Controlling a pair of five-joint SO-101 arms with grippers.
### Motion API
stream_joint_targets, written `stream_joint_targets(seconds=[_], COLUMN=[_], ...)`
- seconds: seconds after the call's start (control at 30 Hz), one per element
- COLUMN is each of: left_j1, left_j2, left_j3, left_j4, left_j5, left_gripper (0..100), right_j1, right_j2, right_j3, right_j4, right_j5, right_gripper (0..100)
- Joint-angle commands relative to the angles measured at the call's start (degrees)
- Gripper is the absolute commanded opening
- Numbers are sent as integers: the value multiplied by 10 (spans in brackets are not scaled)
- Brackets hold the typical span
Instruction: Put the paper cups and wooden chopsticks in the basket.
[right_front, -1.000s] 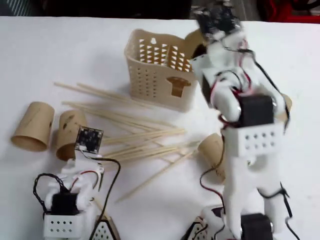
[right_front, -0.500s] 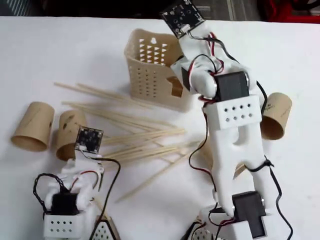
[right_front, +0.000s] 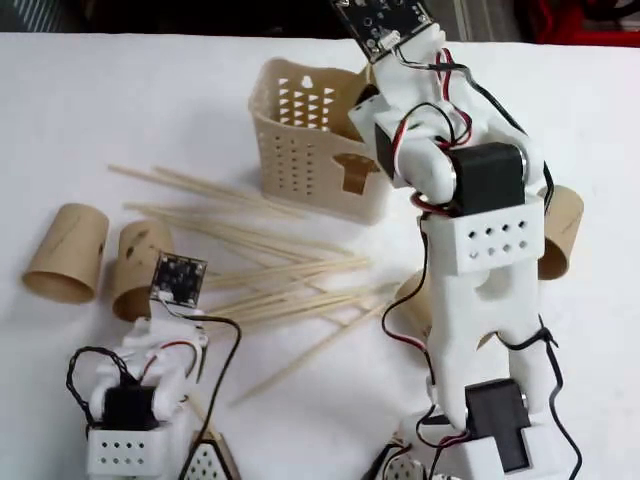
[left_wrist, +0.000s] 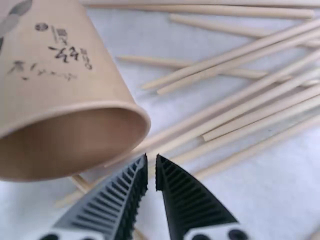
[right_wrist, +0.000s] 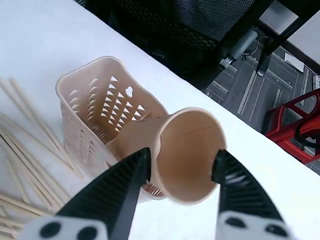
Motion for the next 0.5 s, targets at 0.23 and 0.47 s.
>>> stream_joint_targets(seconds=[0.23,0.47], left_j1=[1,1], left_j2=[-2,-2], left_j3=[-3,-3], left_j4=[3,3], left_j5=[4,4], left_gripper=[54,54], right_j1=[-2,-3], right_j2=[-3,23], right_j3=[57,98], right_j4=[-61,-116], right_j5=[-1,-1], right_gripper=[207,205])
